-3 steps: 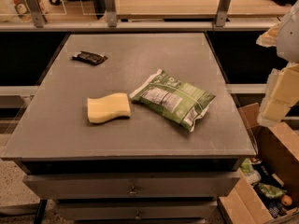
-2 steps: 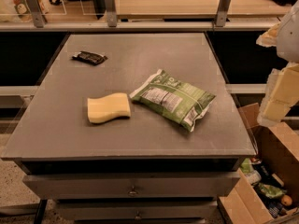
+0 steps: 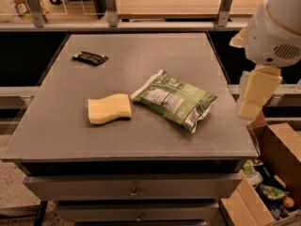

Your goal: Move sponge near rxbar chocolate

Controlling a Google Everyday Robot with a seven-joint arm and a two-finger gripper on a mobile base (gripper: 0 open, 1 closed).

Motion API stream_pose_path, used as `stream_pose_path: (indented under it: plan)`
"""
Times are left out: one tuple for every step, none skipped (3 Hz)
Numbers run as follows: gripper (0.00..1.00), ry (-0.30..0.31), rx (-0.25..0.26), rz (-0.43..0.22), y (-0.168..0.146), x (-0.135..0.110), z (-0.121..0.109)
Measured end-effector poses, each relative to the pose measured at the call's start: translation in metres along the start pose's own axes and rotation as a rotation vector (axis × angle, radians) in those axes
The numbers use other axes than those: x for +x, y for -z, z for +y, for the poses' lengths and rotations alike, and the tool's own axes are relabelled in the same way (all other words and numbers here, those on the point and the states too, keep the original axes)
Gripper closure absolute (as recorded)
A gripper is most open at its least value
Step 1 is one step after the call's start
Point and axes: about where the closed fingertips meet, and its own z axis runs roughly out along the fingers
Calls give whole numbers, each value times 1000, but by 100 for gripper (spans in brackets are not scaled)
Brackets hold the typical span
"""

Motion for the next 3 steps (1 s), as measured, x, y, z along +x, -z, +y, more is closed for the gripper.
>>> stream_pose_path:
  plan:
    - [0,77,-41,17,-38,-38,-3]
    - [0,136,-77,5,-69,-76,0]
    - [0,200,-99,-23,-97,-123,4]
